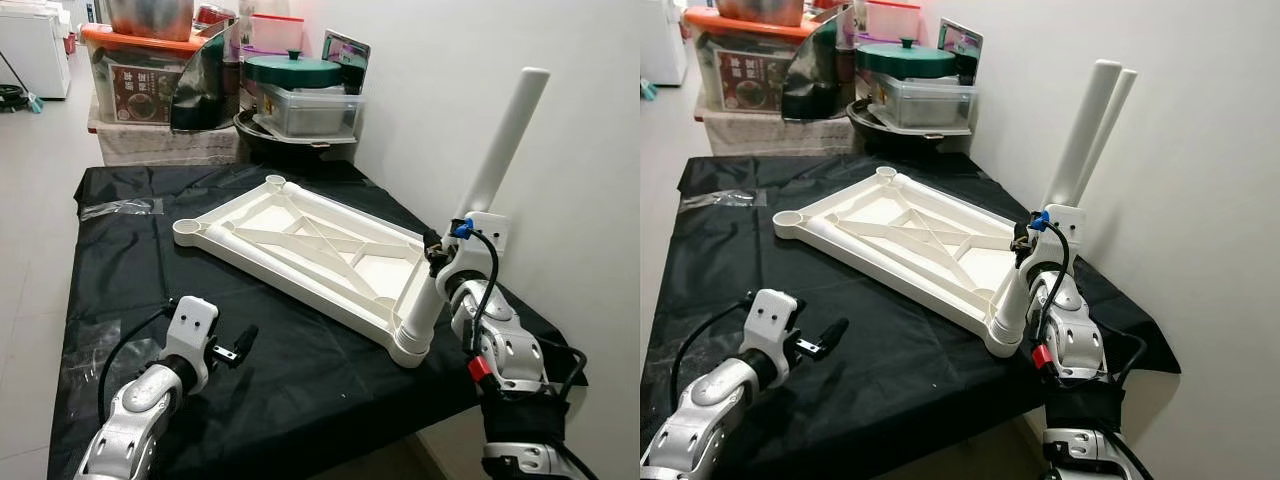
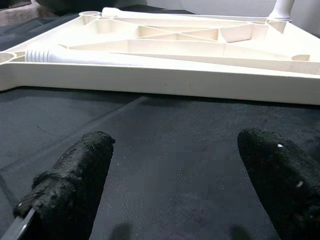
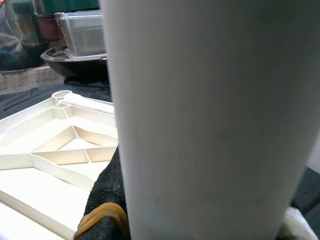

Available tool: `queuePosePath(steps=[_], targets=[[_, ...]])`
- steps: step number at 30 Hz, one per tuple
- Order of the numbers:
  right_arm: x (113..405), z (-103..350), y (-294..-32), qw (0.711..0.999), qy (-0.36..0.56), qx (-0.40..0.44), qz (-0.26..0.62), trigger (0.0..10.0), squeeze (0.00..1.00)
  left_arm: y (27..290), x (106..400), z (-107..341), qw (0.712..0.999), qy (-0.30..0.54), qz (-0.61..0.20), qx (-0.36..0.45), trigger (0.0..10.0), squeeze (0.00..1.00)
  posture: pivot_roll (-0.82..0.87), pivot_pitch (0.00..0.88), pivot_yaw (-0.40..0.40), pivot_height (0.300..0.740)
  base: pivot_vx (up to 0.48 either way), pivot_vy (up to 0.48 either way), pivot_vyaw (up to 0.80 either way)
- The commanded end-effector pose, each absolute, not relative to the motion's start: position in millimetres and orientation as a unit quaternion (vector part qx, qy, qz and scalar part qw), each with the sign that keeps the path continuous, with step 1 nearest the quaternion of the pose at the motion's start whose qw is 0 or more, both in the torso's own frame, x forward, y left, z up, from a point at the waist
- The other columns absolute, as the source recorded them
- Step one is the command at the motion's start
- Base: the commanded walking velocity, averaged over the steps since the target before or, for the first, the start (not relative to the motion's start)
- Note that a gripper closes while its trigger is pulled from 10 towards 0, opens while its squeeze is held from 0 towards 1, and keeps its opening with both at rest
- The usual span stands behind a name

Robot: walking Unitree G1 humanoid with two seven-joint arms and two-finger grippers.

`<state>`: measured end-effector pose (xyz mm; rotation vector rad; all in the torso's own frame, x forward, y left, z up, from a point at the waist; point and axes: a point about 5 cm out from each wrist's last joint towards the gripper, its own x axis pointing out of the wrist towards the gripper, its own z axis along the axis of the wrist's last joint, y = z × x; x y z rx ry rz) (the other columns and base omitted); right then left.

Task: Building children table

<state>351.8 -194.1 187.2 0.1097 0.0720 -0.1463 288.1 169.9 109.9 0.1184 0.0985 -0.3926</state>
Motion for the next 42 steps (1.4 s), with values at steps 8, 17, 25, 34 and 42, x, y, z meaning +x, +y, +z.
queuePosePath(steps=[8, 17, 25, 34, 42], targets=[[344, 157, -198, 0.988, 0.104, 0.059, -0.099, 10.0, 0.00, 165, 290, 108, 0.975, 0.049, -0.206, 0.062, 10.0, 0.00, 0.05, 0.000, -0.107, 0.740, 0.000, 0.000, 0.00], [339, 159, -194, 0.989, 0.091, 0.055, -0.103, 10.0, 0.00, 165, 293, 108, 0.975, 0.049, -0.207, 0.063, 10.0, 0.00, 0.04, 0.000, -0.098, 0.740, 0.000, 0.000, 0.00], [337, 162, -191, 0.990, 0.085, 0.050, -0.100, 10.0, 0.00, 163, 294, 108, 0.975, 0.047, -0.208, 0.063, 10.0, 0.00, 0.04, 0.000, -0.100, 0.740, 0.000, 0.000, 0.00], [337, 168, -193, 0.990, 0.072, 0.044, -0.110, 10.0, 0.00, 163, 294, 107, 0.975, 0.046, -0.208, 0.063, 10.0, 0.00, 0.04, 0.000, -0.102, 0.740, 0.000, 0.000, 0.00], [335, 186, -193, 0.991, 0.031, 0.039, -0.122, 10.0, 0.00, 164, 295, 107, 0.975, 0.044, -0.208, 0.063, 10.0, 0.00, 0.04, 0.000, -0.098, 0.740, 0.000, 0.000, 0.00]])
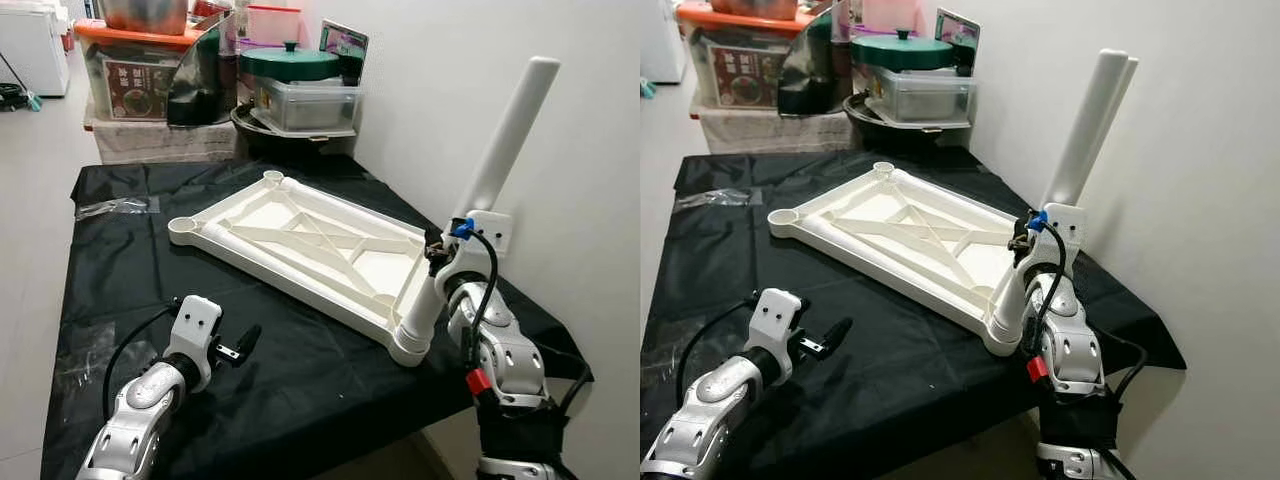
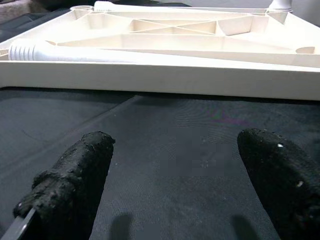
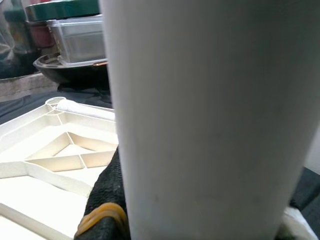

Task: Building children table

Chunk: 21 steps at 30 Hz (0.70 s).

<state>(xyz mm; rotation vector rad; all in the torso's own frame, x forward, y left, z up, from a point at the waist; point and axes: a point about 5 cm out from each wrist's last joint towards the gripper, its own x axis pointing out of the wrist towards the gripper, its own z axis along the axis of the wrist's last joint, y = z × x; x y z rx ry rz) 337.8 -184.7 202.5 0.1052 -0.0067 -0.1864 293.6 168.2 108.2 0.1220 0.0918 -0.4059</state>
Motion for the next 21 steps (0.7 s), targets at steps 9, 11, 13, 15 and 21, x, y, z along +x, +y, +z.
queuePosePath(steps=[9, 11, 13, 15, 21], targets=[[334.4, 191.2, -191.6, 0.992, 0.020, 0.038, -0.122, 10.0, 0.00, 163.6, 295.9, 107.5, 0.975, 0.044, -0.210, 0.063, 10.0, 0.00, 0.04, 0.000, -0.097, 0.740, 0.000, 0.000, 0.00], [334.2, 191.7, -191.3, 0.992, 0.019, 0.038, -0.122, 10.0, 0.00, 163.7, 295.9, 107.4, 0.975, 0.044, -0.210, 0.063, 10.0, 0.00, 0.04, 0.000, -0.097, 0.740, 0.000, 0.000, 0.00], [333.9, 192.9, -191.0, 0.992, 0.017, 0.037, -0.122, 10.0, 0.00, 163.7, 295.9, 107.3, 0.975, 0.044, -0.210, 0.063, 10.0, 0.00, 0.04, 0.000, -0.095, 0.740, 0.000, 0.000, 0.00], [333.7, 193.9, -190.7, 0.992, 0.015, 0.036, -0.122, 10.0, 0.00, 163.8, 296.0, 107.2, 0.975, 0.044, -0.210, 0.063, 10.0, 0.00, 0.04, 0.000, -0.094, 0.740, 0.000, 0.000, 0.00], [333.1, 195.0, -190.4, 0.992, 0.013, 0.035, -0.121, 10.0, 0.00, 163.0, 296.0, 106.8, 0.974, 0.045, -0.212, 0.063, 10.0, 0.00, 0.04, 0.000, -0.093, 0.740, 0.000, 0.000, 0.00]])
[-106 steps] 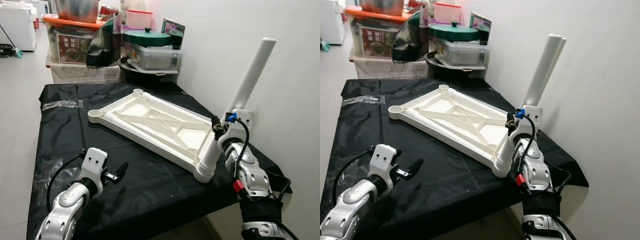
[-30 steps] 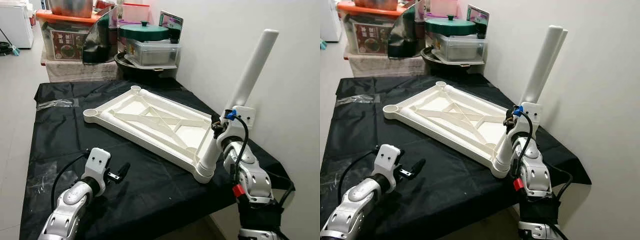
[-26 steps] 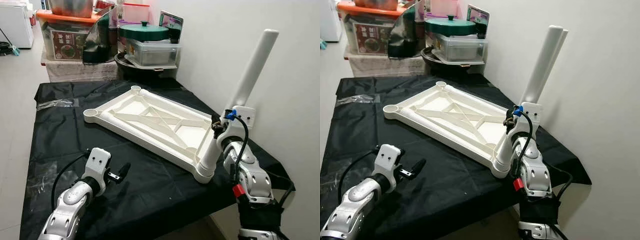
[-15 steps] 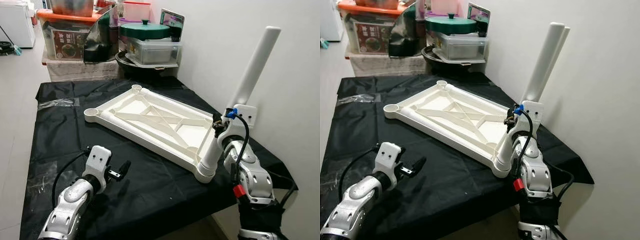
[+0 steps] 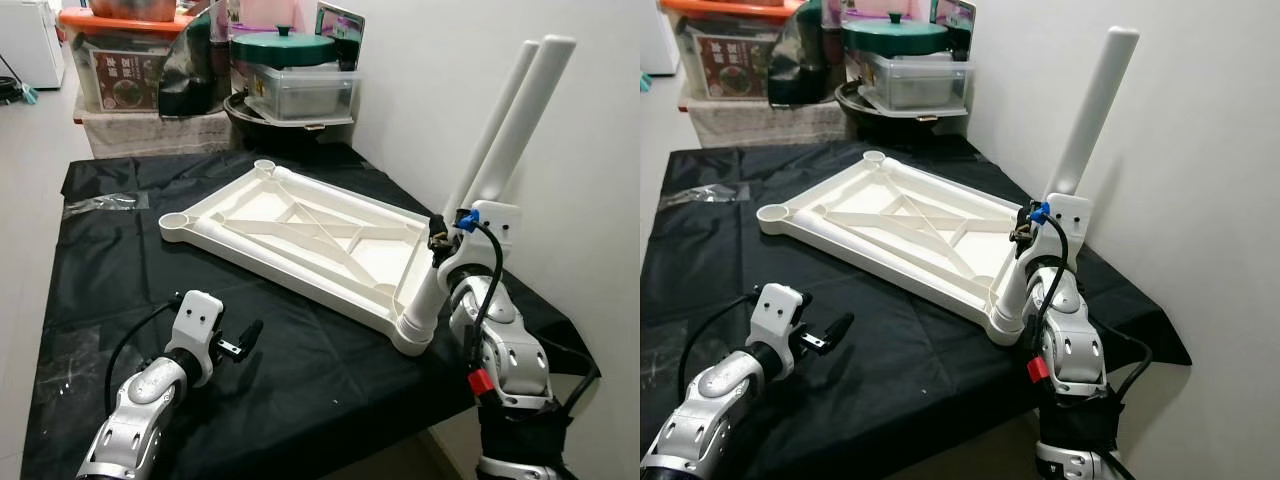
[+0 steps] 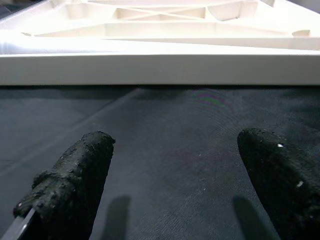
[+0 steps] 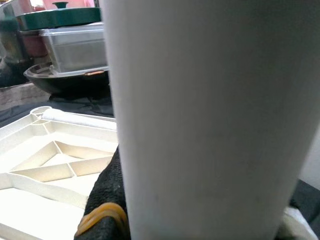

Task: Building children table

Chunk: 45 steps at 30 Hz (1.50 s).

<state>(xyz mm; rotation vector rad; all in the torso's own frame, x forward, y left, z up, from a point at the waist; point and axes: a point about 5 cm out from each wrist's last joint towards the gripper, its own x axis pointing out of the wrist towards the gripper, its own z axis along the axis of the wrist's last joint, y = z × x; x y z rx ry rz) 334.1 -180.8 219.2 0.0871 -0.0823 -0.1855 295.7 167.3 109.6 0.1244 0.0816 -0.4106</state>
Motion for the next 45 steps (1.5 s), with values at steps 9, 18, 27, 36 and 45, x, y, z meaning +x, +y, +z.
queuePosePath(steps=[9, 18, 27, 36, 45], targets=[[333, 197, -188, 0.993, 0.010, 0.035, -0.114, 10.0, 1.00, 162, 296, 106, 0.974, 0.045, -0.213, 0.063, 10.0, 0.00, 0.04, 0.000, -0.094, 0.740, 0.000, 0.000, 0.00], [333, 209, -190, 0.993, -0.009, 0.030, -0.111, 10.0, 1.00, 161, 297, 106, 0.973, 0.045, -0.216, 0.062, 10.0, 0.00, 0.03, 0.000, -0.092, 0.740, 0.000, 0.000, 0.00], [333, 212, -194, 0.993, -0.018, 0.039, -0.113, 0.0, 1.00, 160, 298, 105, 0.973, 0.045, -0.218, 0.063, 10.0, 0.00, 0.03, 0.000, -0.089, 0.740, 0.000, 0.000, 0.00], [331, 200, -196, 0.991, 0.003, 0.082, -0.109, 0.0, 0.25, 162, 298, 104, 0.973, 0.046, -0.216, 0.066, 10.0, 0.00, 0.03, 0.000, -0.090, 0.740, 0.000, 0.000, 0.00], [331, 204, -194, 0.992, -0.007, 0.082, -0.096, 0.0, 0.00, 161, 299, 104, 0.973, 0.046, -0.217, 0.066, 10.0, 0.00, 0.02, 0.000, -0.089, 0.740, 0.000, 0.000, 0.00]])
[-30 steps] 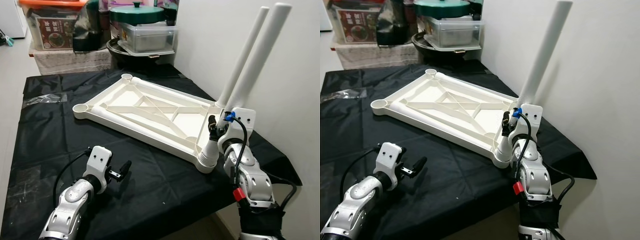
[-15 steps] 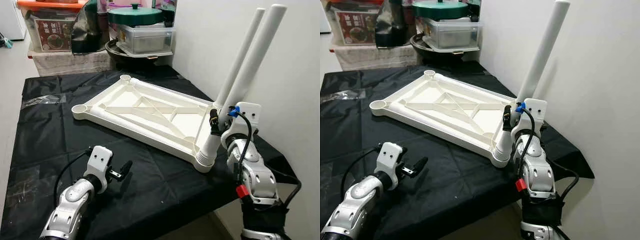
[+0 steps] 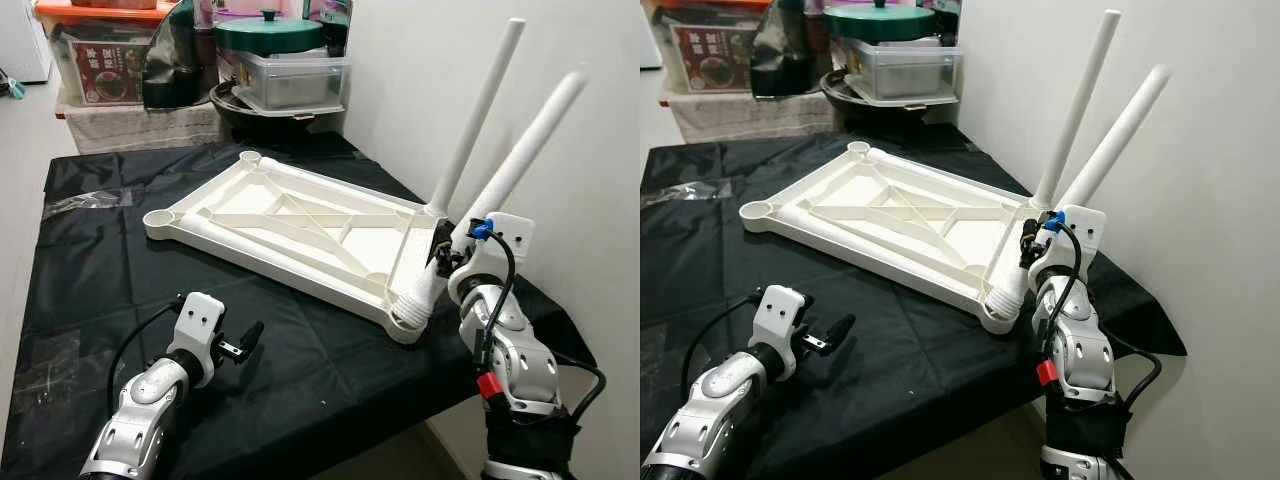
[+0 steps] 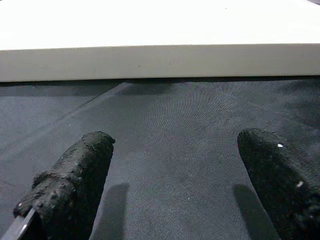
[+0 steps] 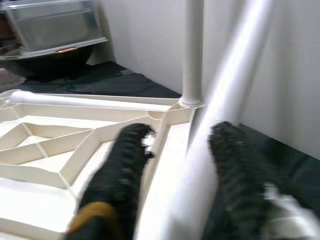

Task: Building children table

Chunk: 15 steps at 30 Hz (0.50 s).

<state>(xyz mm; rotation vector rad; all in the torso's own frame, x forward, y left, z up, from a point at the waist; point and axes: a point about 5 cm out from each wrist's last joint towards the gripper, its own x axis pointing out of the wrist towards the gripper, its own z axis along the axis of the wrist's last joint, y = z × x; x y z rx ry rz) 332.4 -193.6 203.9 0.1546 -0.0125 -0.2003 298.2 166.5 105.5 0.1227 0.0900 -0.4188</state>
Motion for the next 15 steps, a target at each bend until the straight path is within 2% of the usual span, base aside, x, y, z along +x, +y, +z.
queuePosePath(steps=[1, 15], targets=[[331, 205, -191, 0.993, -0.009, 0.087, -0.085, 0.0, 0.00, 161, 299, 104, 0.973, 0.046, -0.217, 0.067, 10.0, 0.00, 0.02, 0.000, -0.088, 0.740, 0.000, 0.000, 0.00], [333, 184, -187, 0.989, 0.052, 0.124, -0.062, 0.0, 0.00, 161, 300, 104, 0.973, 0.045, -0.214, 0.069, 10.0, 0.00, 0.03, 0.000, -0.093, 0.740, 0.000, 0.000, 0.00]])
